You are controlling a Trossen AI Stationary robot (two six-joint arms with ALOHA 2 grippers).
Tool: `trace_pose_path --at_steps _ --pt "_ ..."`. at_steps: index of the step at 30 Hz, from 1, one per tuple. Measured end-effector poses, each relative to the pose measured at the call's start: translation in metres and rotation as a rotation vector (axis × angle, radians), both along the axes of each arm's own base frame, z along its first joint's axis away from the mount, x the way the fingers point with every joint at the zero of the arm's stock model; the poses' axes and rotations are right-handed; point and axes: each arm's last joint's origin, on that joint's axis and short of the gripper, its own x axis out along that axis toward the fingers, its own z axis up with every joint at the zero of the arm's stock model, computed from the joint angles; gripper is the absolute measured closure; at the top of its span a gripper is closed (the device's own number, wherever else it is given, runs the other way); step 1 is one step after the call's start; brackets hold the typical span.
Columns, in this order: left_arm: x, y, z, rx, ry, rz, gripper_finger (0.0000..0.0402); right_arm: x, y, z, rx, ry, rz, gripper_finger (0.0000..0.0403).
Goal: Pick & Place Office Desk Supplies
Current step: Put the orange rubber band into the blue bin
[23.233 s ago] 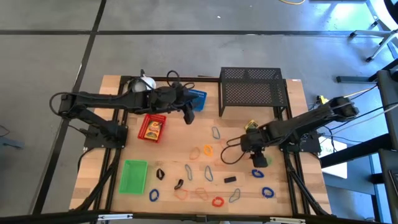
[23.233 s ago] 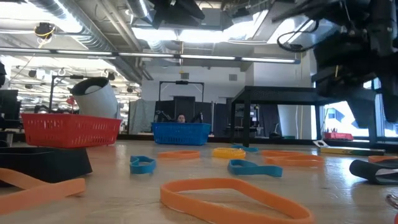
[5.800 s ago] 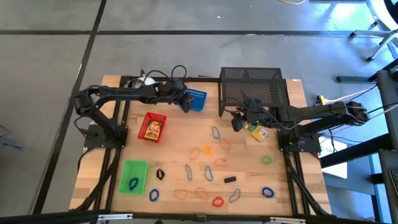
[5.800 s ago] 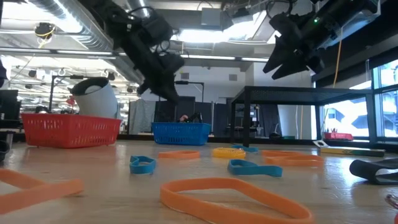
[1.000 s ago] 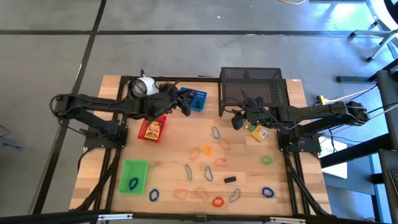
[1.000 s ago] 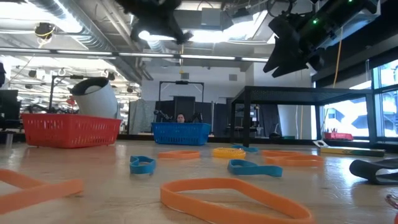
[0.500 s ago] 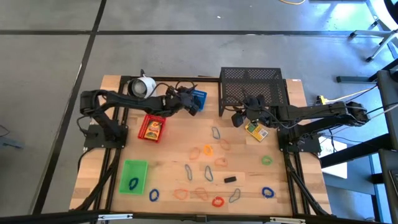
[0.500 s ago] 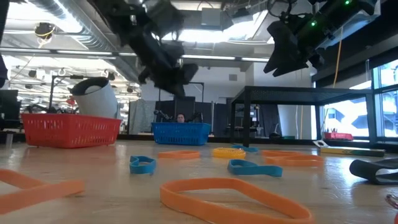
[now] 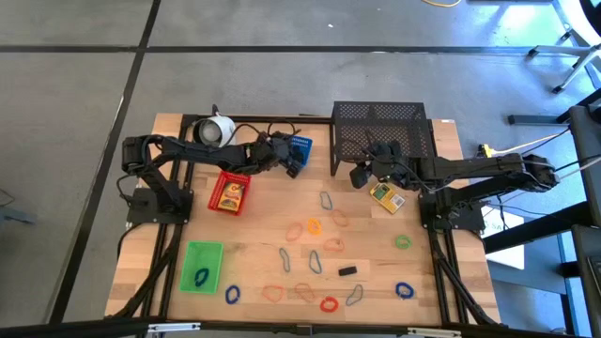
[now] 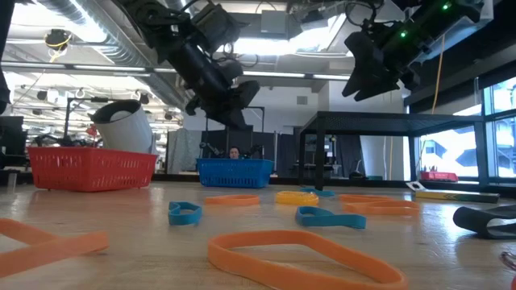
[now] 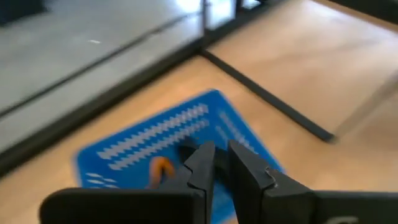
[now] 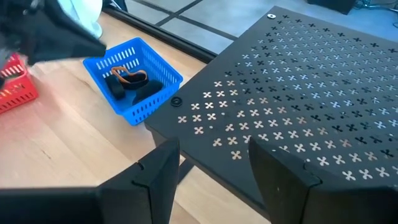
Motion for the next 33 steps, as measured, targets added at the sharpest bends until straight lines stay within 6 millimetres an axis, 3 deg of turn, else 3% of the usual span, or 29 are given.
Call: trace_pose_path --at_steps 6,14,21,27,33 --pt "0.007 -0.019 -0.001 -0.133 -0.029 -0.221 0.0331 0.0 0.0 0.0 0.003 0.0 0.001 0.0208" --pt "0.012 -0.06 -0.004 -0.255 0.018 -0.714 0.0292 0.001 0.001 -0.001 0.053 -0.005 0.051 0.0209" --pt "0.004 -0.1 -0.013 -0.179 0.196 -1.011 0.0283 0.001 0.002 -0.001 0.085 -0.014 0.067 0.0209" --pt "0.009 -0.12 -0.024 -0.096 0.235 -1.14 0.0283 0.001 0.002 -0.001 0.095 -0.025 0.057 0.0209" --pt "0.019 -0.125 -0.05 -0.055 0.294 -1.108 0.0283 0.002 0.002 -0.001 0.096 -0.028 0.056 0.0209"
